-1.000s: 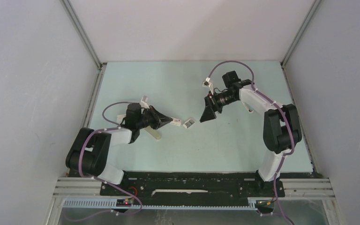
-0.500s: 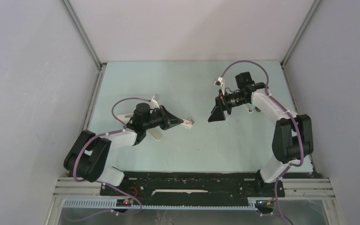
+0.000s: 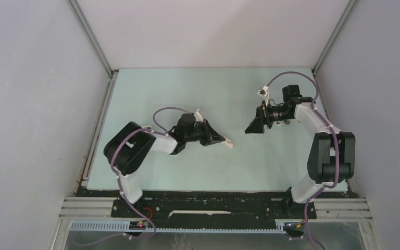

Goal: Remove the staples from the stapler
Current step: Place the shell at the center of the board.

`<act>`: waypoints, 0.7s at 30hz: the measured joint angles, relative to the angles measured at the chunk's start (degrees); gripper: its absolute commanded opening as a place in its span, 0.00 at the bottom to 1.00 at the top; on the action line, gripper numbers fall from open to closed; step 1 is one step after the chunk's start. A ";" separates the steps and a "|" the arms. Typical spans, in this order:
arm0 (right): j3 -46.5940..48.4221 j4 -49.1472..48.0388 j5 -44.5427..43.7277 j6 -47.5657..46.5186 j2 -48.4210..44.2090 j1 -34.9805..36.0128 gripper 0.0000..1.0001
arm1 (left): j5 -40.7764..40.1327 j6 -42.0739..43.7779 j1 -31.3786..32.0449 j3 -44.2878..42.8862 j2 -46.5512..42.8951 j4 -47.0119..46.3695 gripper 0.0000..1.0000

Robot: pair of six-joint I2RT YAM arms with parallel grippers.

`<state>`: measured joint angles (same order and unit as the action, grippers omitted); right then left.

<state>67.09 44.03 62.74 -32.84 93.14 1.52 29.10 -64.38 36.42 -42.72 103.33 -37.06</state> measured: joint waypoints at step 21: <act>-0.11 -0.02 2.32 -0.35 0.02 -2.62 0.91 | -3.43 0.87 0.70 -12.68 10.21 13.20 0.30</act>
<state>66.98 44.01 65.06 -33.19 93.17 -1.10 25.67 -63.51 37.12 -55.40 113.54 -23.86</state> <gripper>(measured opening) 0.912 0.239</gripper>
